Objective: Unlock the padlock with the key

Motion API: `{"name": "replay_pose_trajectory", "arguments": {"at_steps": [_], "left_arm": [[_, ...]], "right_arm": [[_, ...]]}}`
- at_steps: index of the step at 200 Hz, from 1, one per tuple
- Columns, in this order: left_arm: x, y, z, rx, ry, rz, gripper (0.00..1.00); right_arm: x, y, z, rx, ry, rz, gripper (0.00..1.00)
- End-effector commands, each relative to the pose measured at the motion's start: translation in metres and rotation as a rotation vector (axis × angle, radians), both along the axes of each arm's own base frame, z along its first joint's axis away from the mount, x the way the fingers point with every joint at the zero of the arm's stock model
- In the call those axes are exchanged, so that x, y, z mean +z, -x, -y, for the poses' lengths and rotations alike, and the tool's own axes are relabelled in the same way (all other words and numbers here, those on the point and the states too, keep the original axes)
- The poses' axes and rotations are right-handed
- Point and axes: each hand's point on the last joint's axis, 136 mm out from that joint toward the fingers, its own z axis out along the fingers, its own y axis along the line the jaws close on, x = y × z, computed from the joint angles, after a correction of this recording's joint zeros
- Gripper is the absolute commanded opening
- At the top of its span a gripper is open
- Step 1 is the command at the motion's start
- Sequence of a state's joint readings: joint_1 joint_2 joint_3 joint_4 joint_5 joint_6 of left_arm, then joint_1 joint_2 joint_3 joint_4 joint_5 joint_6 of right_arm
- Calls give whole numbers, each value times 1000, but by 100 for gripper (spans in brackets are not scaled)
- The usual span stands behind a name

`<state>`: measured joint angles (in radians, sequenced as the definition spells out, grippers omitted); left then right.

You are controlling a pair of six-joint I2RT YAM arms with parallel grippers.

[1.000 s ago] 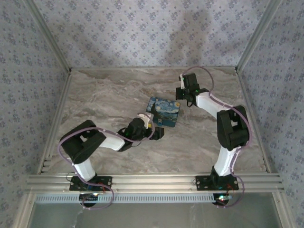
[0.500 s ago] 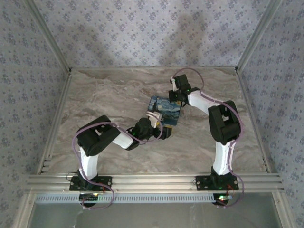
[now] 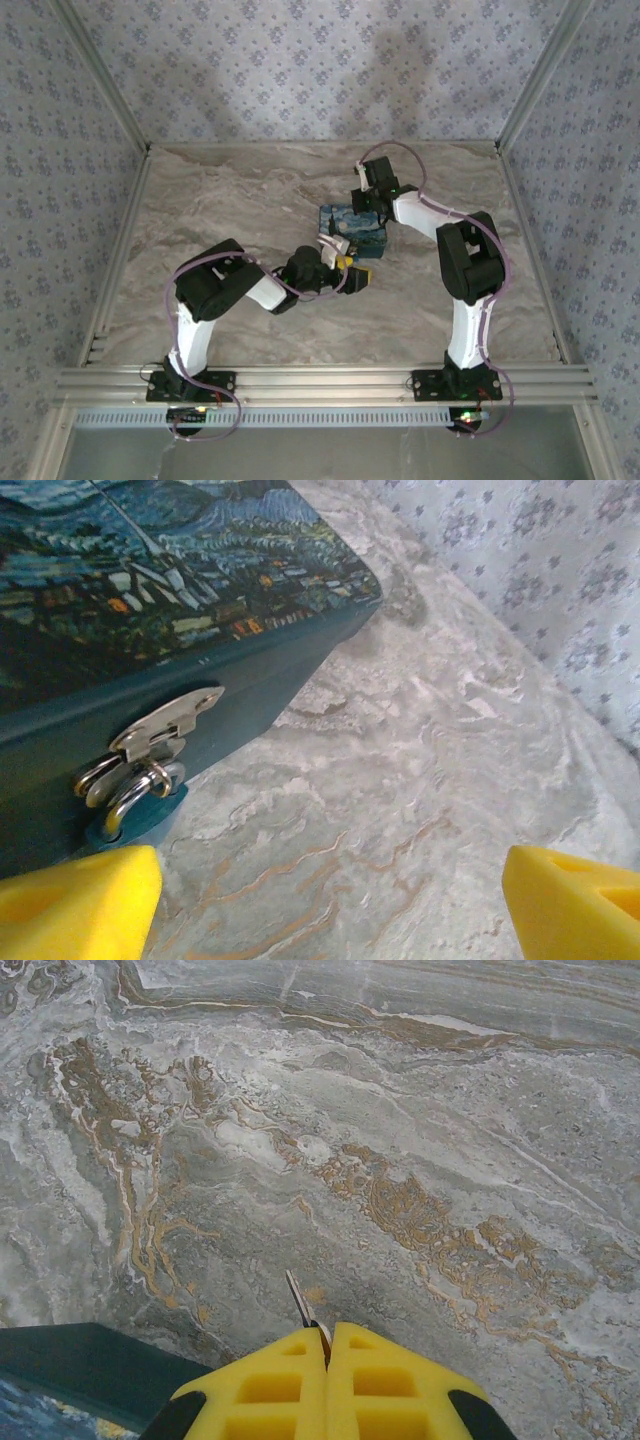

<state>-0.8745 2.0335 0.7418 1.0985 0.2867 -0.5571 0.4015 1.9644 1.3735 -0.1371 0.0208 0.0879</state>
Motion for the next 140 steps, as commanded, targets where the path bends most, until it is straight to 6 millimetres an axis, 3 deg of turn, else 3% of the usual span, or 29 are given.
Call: {"name": "replay_pose_trajectory", "arguments": {"at_steps": [1,31,91,140], "left_arm": [[9,-7,4,0,71,-9,89],[6,-15,-2,68,21,6,87],[-9,-21,-34,241,-183,103,92],[-7,-17,-33,232,-175,115,91]], "right_arm": [[-25,23,-7,53,29,-90,0],[-24,23,-7,52,31,-86,0],[-21,24,-9,60,38,-83,0],[9,14,3,10,47,-39,0]]}}
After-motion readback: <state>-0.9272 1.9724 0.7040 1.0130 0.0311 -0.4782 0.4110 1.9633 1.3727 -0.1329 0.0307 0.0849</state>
